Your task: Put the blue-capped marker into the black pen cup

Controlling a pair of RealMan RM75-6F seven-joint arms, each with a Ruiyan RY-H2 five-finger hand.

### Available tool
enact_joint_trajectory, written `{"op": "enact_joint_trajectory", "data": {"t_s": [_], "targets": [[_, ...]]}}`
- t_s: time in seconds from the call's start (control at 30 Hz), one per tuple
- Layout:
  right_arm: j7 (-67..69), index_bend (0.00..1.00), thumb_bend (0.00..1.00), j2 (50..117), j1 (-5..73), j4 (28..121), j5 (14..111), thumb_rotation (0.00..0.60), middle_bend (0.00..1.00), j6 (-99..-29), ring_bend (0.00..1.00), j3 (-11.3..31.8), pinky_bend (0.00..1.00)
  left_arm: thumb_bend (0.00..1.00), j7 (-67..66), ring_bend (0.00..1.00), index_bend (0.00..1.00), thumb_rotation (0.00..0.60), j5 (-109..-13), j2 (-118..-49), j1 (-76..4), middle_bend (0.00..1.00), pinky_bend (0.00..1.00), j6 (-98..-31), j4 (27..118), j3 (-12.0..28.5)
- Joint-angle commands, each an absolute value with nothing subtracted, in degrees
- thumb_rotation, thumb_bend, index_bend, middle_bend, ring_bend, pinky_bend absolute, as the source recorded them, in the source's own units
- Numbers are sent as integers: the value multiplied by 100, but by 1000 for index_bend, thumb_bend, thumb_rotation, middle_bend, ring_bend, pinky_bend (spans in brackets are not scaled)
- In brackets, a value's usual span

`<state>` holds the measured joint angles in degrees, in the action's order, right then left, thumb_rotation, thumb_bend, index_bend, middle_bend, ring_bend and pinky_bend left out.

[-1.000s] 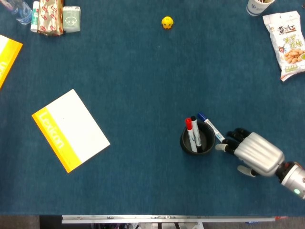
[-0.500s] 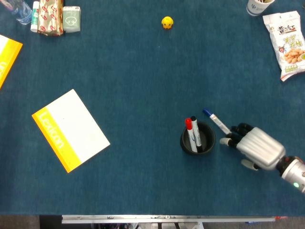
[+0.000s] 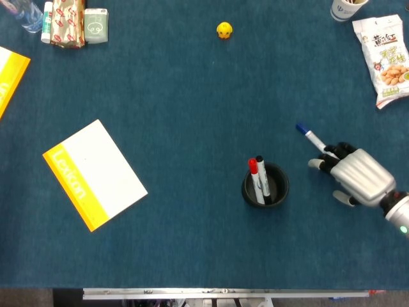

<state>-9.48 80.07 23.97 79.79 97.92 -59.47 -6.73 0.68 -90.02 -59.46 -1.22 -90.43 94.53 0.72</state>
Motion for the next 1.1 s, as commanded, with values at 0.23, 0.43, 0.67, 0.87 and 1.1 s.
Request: {"op": "enact_joint_trajectory", "data": {"t_s": [0.23,0.43,0.67,0.87,1.1], "targets": [[-756,266,236,7665,2348,7866,9535,600,340,-6424,193,-354,230,195,48,193,106,600,-8994,-5922,-116,165,232,-9046,9481,76],[-806,266,237,7723,2352,7466,9174,600,340,-6337,193,-177,230,195,27,193,106,600,-9014,-5941,-138,166,232,-9003,9487,67],[-1037,266,234,8200,2430,6804,9286,600,340,-6421,193,-162,230,195,19,193,106,600,-9014,-5901,-125,166,232,-9038,9515,77],[-1113,266,169,8471,2506,6395,9443,600,328,-6509,192,-202,226,195,25,193,106,600,-8975,-5906,-107,165,232,-9018,9501,64],[-1131,266,103,8800,2608,5951,9830,600,305,-6833,176,-305,196,195,37,193,106,600,-8989,-5898,-120,165,232,-9012,9503,73]]}}
